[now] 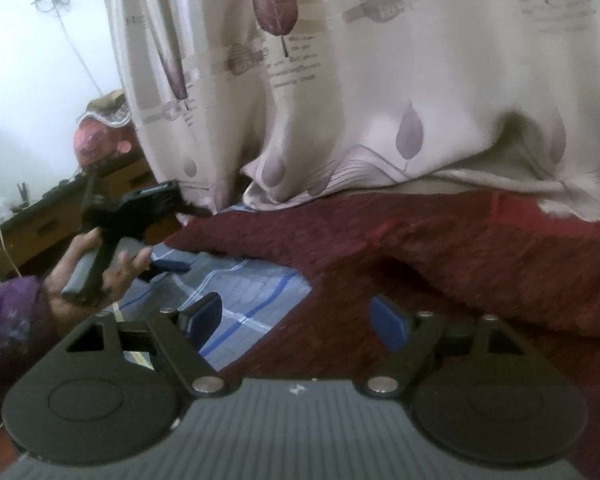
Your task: Fold small clothes
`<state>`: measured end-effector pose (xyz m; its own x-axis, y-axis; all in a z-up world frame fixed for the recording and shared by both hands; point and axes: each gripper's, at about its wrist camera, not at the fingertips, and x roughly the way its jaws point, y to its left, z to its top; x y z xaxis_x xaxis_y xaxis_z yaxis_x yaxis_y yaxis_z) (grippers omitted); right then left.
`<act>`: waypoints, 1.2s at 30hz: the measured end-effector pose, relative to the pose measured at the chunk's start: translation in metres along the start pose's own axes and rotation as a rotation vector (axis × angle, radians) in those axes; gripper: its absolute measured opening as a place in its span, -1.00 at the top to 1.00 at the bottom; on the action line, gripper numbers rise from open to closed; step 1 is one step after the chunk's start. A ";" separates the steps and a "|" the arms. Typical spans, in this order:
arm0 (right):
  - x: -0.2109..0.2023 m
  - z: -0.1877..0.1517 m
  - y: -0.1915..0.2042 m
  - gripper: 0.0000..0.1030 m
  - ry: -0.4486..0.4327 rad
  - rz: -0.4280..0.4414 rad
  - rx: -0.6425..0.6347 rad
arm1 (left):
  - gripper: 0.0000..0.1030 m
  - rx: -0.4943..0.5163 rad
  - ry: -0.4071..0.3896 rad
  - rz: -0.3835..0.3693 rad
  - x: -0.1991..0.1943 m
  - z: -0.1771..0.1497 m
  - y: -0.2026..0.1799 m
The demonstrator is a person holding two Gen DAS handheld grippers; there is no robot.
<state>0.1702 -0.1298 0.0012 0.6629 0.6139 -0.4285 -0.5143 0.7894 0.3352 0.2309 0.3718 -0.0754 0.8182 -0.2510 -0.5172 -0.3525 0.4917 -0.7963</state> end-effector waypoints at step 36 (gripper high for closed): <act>-0.018 -0.002 -0.003 -0.81 -0.062 0.026 0.113 | 0.87 0.302 -0.153 -0.162 -0.005 -0.016 -0.060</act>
<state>0.1586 -0.1430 0.0066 0.6843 0.6302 -0.3669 -0.4698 0.7658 0.4392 0.2403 0.3301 -0.0300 0.9190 -0.2295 -0.3206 -0.0812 0.6855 -0.7236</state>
